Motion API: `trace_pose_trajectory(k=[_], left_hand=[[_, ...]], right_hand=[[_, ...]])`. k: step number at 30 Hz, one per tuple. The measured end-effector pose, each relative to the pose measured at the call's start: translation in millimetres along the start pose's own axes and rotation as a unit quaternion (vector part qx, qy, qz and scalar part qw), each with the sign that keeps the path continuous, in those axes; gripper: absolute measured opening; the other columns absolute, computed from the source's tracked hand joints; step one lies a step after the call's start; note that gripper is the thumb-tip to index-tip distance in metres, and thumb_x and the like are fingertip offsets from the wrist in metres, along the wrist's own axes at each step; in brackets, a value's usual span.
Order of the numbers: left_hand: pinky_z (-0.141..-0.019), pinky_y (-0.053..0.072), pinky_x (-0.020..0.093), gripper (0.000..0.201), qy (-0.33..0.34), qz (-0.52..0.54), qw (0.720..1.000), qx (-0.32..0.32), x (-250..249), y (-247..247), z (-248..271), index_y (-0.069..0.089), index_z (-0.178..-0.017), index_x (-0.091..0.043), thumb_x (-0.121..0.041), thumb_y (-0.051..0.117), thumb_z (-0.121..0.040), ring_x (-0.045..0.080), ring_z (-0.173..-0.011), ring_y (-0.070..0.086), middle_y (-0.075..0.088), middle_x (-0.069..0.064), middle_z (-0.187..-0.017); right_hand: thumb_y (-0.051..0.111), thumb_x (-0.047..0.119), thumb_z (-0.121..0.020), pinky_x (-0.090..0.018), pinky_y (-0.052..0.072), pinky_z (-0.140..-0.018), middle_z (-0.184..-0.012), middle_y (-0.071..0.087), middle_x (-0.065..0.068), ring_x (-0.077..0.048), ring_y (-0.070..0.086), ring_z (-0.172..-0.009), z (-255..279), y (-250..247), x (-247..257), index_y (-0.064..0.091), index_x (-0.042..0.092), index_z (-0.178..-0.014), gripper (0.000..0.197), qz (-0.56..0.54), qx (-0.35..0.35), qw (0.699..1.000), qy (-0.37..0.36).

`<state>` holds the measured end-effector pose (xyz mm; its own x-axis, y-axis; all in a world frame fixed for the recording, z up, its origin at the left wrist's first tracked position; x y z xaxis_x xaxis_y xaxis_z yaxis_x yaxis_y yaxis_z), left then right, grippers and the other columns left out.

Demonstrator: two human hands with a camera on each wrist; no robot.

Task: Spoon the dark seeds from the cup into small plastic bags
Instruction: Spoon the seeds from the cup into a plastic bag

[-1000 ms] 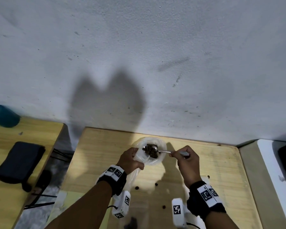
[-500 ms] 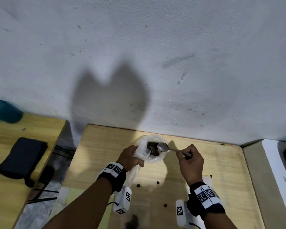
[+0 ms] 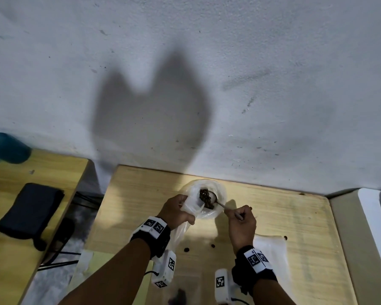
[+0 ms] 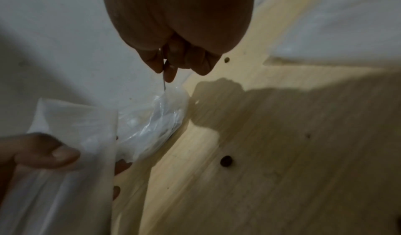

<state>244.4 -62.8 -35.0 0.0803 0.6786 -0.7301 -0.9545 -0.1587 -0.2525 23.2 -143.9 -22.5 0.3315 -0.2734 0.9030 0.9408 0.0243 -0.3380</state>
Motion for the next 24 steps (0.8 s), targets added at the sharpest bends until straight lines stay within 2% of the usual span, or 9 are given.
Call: trace_pose_trajectory(k=[2, 4, 10, 16, 19, 21, 24], left_hand=[[-0.075, 0.052, 0.029, 0.083, 0.002, -0.003, 1.000, -0.001, -0.9, 0.0, -0.2, 0.062, -0.117, -0.018, -0.027, 0.079, -0.035, 0.020, -0.099, 0.062, 0.066, 0.001, -0.109], [-0.072, 0.049, 0.026, 0.085, 0.005, -0.007, 1.000, -0.001, -1.6, -0.5, -0.7, 0.062, -0.117, -0.016, -0.028, 0.078, -0.035, 0.020, -0.099, 0.062, 0.066, 0.002, -0.110], [-0.084, 0.054, 0.036, 0.090, 0.010, -0.015, 1.000, -0.005, 0.2, -1.5, -3.2, 0.061, -0.117, -0.018, -0.036, 0.076, -0.030, 0.022, -0.102, 0.062, 0.066, 0.001, -0.111], [-0.086, 0.054, 0.035, 0.095, 0.007, -0.010, 1.000, -0.020, 2.6, -4.3, -2.1, 0.058, -0.123, -0.021, -0.038, 0.075, -0.031, 0.021, -0.105, 0.060, 0.063, -0.001, -0.117], [-0.086, 0.052, 0.034, 0.096, 0.010, -0.013, 1.000, -0.017, 2.5, -1.3, -1.6, 0.056, -0.126, -0.022, -0.037, 0.075, -0.033, 0.021, -0.107, 0.059, 0.061, -0.002, -0.119], [-0.086, 0.053, 0.034, 0.094, 0.010, -0.016, 1.000, -0.015, 2.5, -0.6, -0.7, 0.056, -0.125, -0.022, -0.035, 0.076, -0.034, 0.020, -0.106, 0.059, 0.062, -0.002, -0.117], [-0.083, 0.053, 0.032, 0.091, 0.014, -0.025, 1.000, -0.006, 1.1, 0.5, 0.3, 0.057, -0.124, -0.022, -0.032, 0.077, -0.036, 0.019, -0.103, 0.060, 0.063, -0.002, -0.115]], right_hand=[[0.071, -0.002, -0.079, -0.031, 0.038, -0.066, -0.061, 0.041, 0.003, -0.014, 0.039, -0.059, -3.9, 2.5, -7.3, 0.041, 0.015, -0.062, 0.038, -0.026, 0.001, 0.999, 0.028], [0.073, -0.001, -0.076, -0.033, 0.036, -0.066, -0.062, 0.039, 0.002, -0.016, 0.037, -0.061, -6.7, 5.1, -12.0, 0.041, 0.016, -0.061, 0.039, -0.045, 0.007, 0.998, 0.046], [0.073, -0.001, -0.074, -0.033, 0.036, -0.067, -0.065, 0.040, -0.003, -0.018, 0.039, -0.064, -8.3, 4.2, -15.7, 0.043, 0.014, -0.062, 0.036, -0.053, 0.009, 0.996, 0.070], [0.068, -0.004, -0.077, -0.032, 0.040, -0.063, -0.062, 0.047, -0.004, -0.017, 0.044, -0.060, -3.8, -11.4, 5.9, 0.046, 0.004, -0.066, 0.026, -0.008, -0.009, 1.000, -0.001], [0.066, -0.004, -0.077, -0.023, 0.039, -0.057, -0.062, 0.045, -0.003, -0.010, 0.041, -0.056, 0.5, -9.8, 18.7, 0.044, 0.005, -0.067, 0.026, 0.014, 0.000, 1.000, -0.026], [0.068, -0.002, -0.076, -0.023, 0.038, -0.057, -0.062, 0.045, -0.002, -0.009, 0.040, -0.055, -2.3, -5.7, 15.6, 0.044, 0.009, -0.065, 0.028, 0.009, 0.011, 1.000, -0.005], [0.070, 0.007, -0.070, -0.032, 0.037, -0.060, -0.064, 0.044, -0.002, -0.019, 0.040, -0.058, -8.1, -0.9, -1.8, 0.044, 0.020, -0.059, 0.031, -0.015, 0.015, 0.996, 0.084]])
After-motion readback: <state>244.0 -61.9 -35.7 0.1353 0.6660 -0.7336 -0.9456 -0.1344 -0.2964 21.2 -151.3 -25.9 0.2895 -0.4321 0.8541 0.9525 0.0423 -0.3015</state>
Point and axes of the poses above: each hand's wrist, its own z-axis away from the middle knuckle, its own y-axis out of the palm, x = y × z, the point moved 7 cm from there along -z, towards the middle knuckle
